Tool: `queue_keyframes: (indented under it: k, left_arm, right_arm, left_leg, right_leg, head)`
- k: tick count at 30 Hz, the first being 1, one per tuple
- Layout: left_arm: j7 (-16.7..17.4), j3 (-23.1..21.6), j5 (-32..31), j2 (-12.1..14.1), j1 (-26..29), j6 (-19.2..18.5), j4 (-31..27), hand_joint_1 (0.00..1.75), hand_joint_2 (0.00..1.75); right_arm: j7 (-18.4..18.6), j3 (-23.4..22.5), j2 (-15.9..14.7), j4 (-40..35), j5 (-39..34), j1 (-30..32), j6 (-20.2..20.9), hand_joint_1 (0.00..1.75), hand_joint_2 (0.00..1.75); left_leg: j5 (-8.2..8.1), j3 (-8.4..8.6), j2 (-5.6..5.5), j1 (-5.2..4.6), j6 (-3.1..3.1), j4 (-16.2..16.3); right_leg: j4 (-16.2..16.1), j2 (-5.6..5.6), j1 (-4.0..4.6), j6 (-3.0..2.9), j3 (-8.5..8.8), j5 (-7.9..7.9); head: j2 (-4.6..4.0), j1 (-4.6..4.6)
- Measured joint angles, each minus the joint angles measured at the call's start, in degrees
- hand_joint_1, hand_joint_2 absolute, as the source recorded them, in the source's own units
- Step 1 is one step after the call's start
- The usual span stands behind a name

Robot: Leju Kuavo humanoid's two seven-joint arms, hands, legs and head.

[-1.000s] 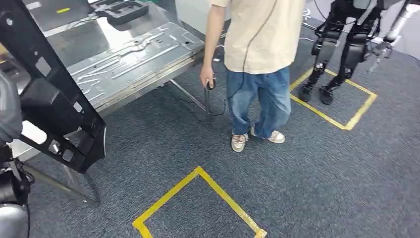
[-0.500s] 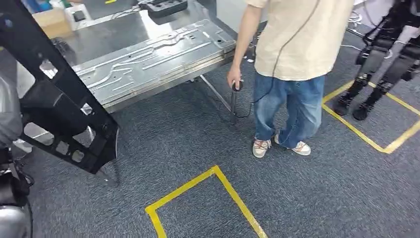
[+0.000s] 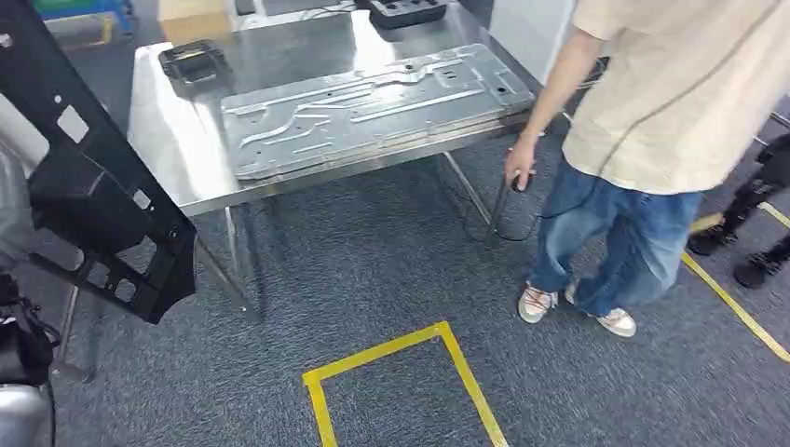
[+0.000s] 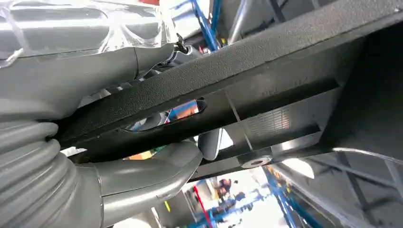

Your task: Take the parts from the cabinet and place them on the table.

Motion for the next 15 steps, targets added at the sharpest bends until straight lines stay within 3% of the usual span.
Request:
queue_keyframes:
  k: [1,2,3,4,8,10,11,12,13,14,15]
  left_arm:
    - [0.0,0.0,0.0,0.0,0.0,0.0,0.0,1.75,1.75]
    - [-0.1,0.0,0.0,0.0,0.0,0.1,0.0,1.75,1.75]
    - [-0.1,0.0,0.0,0.0,0.0,0.2,0.0,1.75,1.75]
    - [-0.1,0.1,0.0,0.0,0.0,0.2,0.0,1.75,1.75]
    - [-0.1,0.1,0.0,0.0,0.0,0.2,0.0,1.75,1.75]
    - [-0.5,0.2,0.6,0.0,0.1,0.2,0.0,1.75,1.75]
    - [-1.8,0.3,3.4,0.1,-0.3,-1.0,0.0,1.75,1.75]
    - [-2.2,0.3,3.9,0.1,-0.4,-1.1,0.0,1.75,1.75]
    - [-2.3,0.3,4.4,0.1,-0.3,-1.3,0.0,1.75,1.75]
    - [-2.3,0.3,5.0,0.1,-0.2,-1.6,0.0,1.75,1.75]
    - [-2.4,0.3,5.3,0.1,-0.1,-1.7,0.0,1.75,1.75]
  right_arm:
    - [0.0,0.0,0.0,0.0,0.0,0.1,0.0,0.00,0.00]
    - [0.0,0.0,-0.1,0.0,0.0,0.1,0.0,0.00,0.00]
    - [0.0,0.0,-0.1,0.0,0.0,0.3,0.0,0.00,0.00]
    - [0.0,0.0,-0.1,0.0,0.0,0.4,0.0,0.00,0.00]
    - [0.0,0.0,-0.1,0.0,-0.1,0.4,0.0,0.00,0.00]
    - [0.2,0.0,-0.1,0.0,-0.7,-0.2,1.1,0.00,0.00]
    - [0.9,0.0,0.0,0.0,0.6,-0.3,1.1,0.00,0.00]
    - [1.0,0.0,0.0,0.0,1.0,-0.1,0.9,0.00,0.00]
    - [1.0,0.0,0.0,0.0,1.0,0.0,0.7,0.00,0.00]
    - [1.1,0.0,0.0,0.0,1.1,0.1,0.6,0.00,0.00]
    - [1.1,0.0,0.0,0.0,1.1,0.2,0.5,0.00,0.00]
  left_leg:
    - [-0.10,0.12,-1.00,0.09,-0.19,0.1]
    - [-0.23,0.12,-1.79,0.19,-0.46,0.2]
    - [-0.44,-0.08,-2.45,-0.09,-0.94,0.4]
    - [-0.47,-0.15,-2.64,-0.08,-1.04,0.5]
    - [-0.45,-0.16,-2.63,-0.05,-1.09,0.5]
    - [-0.27,-0.34,-3.61,0.34,-1.91,0.1]
    - [-2.43,-1.86,1.44,0.11,-2.74,3.7]
    - [-4.77,-4.08,2.87,0.20,-3.06,8.2]
    - [-6.90,-6.71,3.46,0.31,-3.27,13.4]
    - [-8.31,-9.04,3.60,0.37,-3.41,17.8]
    - [-8.40,-10.21,3.64,0.45,-3.45,19.8]
  right_leg:
    - [-5.9,1.10,-0.22,-0.01,2.52,3.23]
    - [-11.0,3.89,-0.59,-0.01,4.71,5.47]
    - [-12.4,6.00,-0.65,-0.17,5.29,4.87]
    - [-12.6,5.42,-0.59,-0.48,5.11,5.06]
    - [-12.5,5.19,-0.61,-0.54,5.17,5.07]
    - [-12.4,4.10,0.00,-1.40,5.31,4.92]
    - [-12.7,2.69,-0.34,-2.40,5.67,5.12]
    - [-12.7,2.19,-0.23,-2.75,5.69,5.06]
    - [-12.7,1.78,-0.18,-2.92,5.69,4.92]
    - [-12.7,1.33,-0.17,-2.98,5.69,4.81]
    - [-12.7,1.00,-0.17,-2.93,5.75,4.69]
  head:
    - [0.00,0.00]
    - [0.00,0.00]
    - [0.00,-0.02]
    - [0.00,0.02]
    - [0.00,0.02]
    - [0.00,-0.09]
    - [0.00,-0.39]
    - [0.00,-0.39]
    - [0.00,-0.39]
    - [0.00,-0.41]
    - [0.00,-0.39]
